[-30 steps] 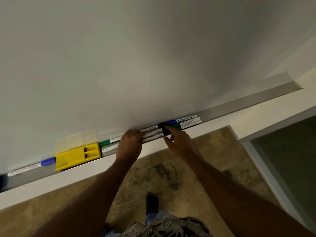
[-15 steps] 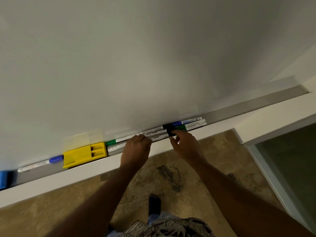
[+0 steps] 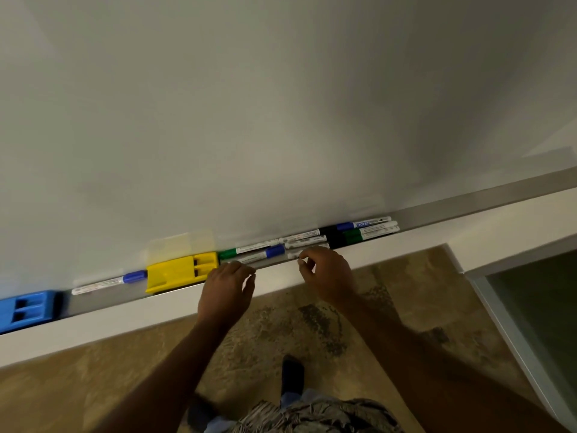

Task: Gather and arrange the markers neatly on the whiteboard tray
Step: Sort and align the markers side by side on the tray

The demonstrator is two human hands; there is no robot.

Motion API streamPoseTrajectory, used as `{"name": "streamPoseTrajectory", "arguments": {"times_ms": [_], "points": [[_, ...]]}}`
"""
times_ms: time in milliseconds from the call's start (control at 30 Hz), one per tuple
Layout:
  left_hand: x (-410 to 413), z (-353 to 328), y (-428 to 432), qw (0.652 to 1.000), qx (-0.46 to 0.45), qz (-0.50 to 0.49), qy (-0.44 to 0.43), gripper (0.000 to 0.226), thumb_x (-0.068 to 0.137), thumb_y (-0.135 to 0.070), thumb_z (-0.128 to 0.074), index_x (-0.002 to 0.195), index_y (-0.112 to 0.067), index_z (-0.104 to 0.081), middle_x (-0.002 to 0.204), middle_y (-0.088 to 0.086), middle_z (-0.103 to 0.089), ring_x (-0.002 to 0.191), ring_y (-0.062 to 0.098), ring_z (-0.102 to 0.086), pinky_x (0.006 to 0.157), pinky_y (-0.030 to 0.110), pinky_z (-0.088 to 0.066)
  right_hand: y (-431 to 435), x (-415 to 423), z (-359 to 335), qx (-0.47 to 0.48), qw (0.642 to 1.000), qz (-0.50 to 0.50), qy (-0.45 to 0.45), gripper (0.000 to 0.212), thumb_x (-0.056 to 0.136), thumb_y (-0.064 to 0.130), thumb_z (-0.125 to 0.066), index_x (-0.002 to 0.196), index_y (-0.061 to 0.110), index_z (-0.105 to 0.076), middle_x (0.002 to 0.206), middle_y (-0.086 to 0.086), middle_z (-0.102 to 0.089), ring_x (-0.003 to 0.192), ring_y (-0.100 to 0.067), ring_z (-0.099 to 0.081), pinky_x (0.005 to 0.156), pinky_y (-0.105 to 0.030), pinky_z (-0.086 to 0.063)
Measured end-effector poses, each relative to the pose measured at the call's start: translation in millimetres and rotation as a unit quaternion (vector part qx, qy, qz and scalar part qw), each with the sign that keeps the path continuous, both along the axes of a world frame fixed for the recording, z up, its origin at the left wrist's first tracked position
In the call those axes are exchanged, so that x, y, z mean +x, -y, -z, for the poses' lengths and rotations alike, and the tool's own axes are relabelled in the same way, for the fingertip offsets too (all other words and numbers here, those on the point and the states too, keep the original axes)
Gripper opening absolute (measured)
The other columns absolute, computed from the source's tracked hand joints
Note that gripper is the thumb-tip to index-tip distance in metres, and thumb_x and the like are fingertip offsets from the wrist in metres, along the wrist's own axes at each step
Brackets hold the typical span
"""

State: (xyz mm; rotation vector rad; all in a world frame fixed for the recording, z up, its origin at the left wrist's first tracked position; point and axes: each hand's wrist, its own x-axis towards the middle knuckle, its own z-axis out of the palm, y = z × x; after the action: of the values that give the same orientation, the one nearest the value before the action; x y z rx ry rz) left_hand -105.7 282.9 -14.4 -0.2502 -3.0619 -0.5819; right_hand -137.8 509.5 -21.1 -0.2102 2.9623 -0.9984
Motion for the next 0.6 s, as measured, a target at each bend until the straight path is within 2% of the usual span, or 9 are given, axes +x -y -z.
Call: {"name": "streamPoseTrajectory", "arguments": {"times_ms": [133, 233, 433, 533, 600], "points": [[-15, -6, 13, 0.999, -0.028, -0.013, -0.030, 0.014, 0.082, -0.013, -0.070, 0.096, -0.013, -0.073, 0.092, 0.006, -0.069, 0.083, 0.028, -0.063, 0.071, 0.038, -0.049, 17, -1, -1, -0.002, 1.000, -0.027, 0.002, 0.018, 0.089, 0.029, -0.059, 0.098, 0.016, -0.068, 0.082, -0.001, -0.068, 0.072, -0.016, -0.061, 0.070, -0.038, -0.055], [-26, -9, 16, 0.998, -0.056, 0.002, -0.041, 0.016, 0.080, -0.016, -0.073, 0.096, -0.014, -0.074, 0.095, 0.005, -0.071, 0.082, 0.028, -0.062, 0.070, 0.037, -0.047, 24, -1, 0, 0.005, 0.999, -0.048, 0.012, 0.021, 0.090, 0.031, -0.058, 0.101, 0.016, -0.067, 0.084, -0.001, -0.068, 0.074, -0.015, -0.060, 0.072, -0.038, -0.055], [-34, -9, 13, 0.995, -0.089, 0.032, -0.013, 0.014, 0.087, -0.029, -0.068, 0.097, -0.022, -0.074, 0.100, -0.002, -0.072, 0.088, 0.023, -0.062, 0.072, 0.034, -0.044, 30, 1, 4, 0.035, 0.997, -0.056, 0.039, 0.041, 0.090, 0.036, -0.059, 0.129, 0.021, -0.057, 0.099, -0.003, -0.069, 0.090, -0.018, -0.063, 0.082, -0.031, -0.050], [-31, -8, 17, 0.994, -0.098, 0.045, 0.003, 0.013, 0.088, -0.020, -0.062, 0.091, -0.023, -0.074, 0.090, -0.002, -0.070, 0.084, 0.022, -0.060, 0.069, 0.030, -0.037, 35, -1, 5, 0.066, 0.994, -0.067, 0.053, 0.052, 0.091, 0.042, -0.056, 0.138, 0.024, -0.046, 0.100, -0.003, -0.067, 0.091, -0.019, -0.062, 0.080, -0.030, -0.046], [-30, -7, 18, 0.995, -0.089, 0.050, 0.015, 0.018, 0.088, -0.013, -0.060, 0.094, -0.022, -0.074, 0.092, -0.001, -0.070, 0.086, 0.022, -0.061, 0.071, 0.031, -0.042, 38, -1, 7, 0.088, 0.992, -0.073, 0.061, 0.053, 0.091, 0.045, -0.055, 0.139, 0.025, -0.045, 0.102, -0.003, -0.067, 0.093, -0.021, -0.062, 0.081, -0.033, -0.047]]}}
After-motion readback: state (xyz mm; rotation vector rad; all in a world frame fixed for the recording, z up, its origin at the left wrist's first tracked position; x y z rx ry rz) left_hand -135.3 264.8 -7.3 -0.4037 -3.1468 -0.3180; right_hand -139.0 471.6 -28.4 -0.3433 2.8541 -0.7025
